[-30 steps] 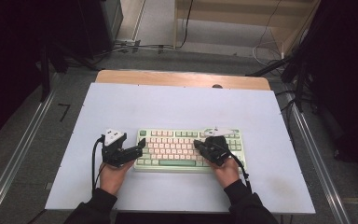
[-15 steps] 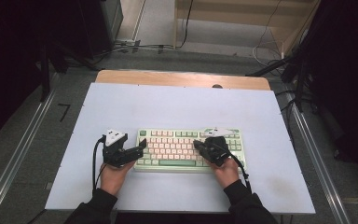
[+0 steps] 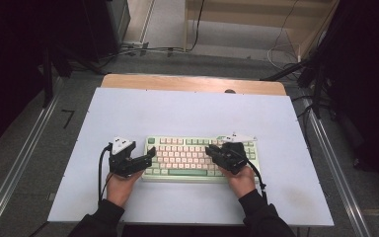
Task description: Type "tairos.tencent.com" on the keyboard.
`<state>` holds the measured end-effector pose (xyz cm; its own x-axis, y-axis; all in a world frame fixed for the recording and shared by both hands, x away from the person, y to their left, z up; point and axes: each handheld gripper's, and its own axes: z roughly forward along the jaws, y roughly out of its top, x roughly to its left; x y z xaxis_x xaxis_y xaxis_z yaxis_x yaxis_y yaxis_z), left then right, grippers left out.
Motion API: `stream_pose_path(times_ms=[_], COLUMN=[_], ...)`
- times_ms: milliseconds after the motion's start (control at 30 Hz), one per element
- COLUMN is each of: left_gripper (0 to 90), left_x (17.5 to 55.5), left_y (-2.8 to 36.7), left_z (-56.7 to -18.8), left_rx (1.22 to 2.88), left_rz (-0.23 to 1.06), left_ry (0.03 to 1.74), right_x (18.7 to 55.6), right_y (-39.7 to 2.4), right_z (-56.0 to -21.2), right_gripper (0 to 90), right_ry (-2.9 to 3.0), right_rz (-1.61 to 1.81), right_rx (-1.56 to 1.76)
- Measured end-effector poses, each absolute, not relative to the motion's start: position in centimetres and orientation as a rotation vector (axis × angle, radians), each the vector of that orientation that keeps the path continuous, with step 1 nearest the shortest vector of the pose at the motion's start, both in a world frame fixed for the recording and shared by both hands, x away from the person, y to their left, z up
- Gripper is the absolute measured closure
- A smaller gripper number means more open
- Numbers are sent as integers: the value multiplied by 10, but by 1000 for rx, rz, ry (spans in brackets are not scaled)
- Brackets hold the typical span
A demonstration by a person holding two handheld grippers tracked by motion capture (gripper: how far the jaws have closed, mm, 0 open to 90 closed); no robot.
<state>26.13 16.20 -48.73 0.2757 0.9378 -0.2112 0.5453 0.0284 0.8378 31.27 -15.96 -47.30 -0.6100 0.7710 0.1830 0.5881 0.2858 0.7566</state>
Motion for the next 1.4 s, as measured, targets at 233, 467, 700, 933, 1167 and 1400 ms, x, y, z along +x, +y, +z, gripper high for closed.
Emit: stream_pose_path(times_ms=[233, 467, 700, 933, 1167, 1400], left_gripper=[228, 256, 375, 649, 900, 900], left_x=[262, 260, 257, 255, 253, 255], left_y=[162, 160, 152, 147, 132, 125], left_z=[-487, -486, -485, -485, -487, -489], left_rx=[1636, 1651, 1692, 1728, 1805, 1821], left_rz=[542, 558, 554, 503, 481, 464], left_ry=[1389, 1362, 1303, 1250, 1175, 1169], right_x=[314, 314, 316, 315, 316, 316], right_y=[-159, -162, -163, -164, -163, -163], right_z=[-468, -466, -466, -466, -467, -467], right_gripper=[190, 170, 171, 178, 184, 186], right_ry=[2318, 2293, 2287, 2288, 2295, 2297], right_rz=[1175, 1182, 1174, 1170, 1162, 1159], right_rx=[1220, 1224, 1239, 1240, 1236, 1241])
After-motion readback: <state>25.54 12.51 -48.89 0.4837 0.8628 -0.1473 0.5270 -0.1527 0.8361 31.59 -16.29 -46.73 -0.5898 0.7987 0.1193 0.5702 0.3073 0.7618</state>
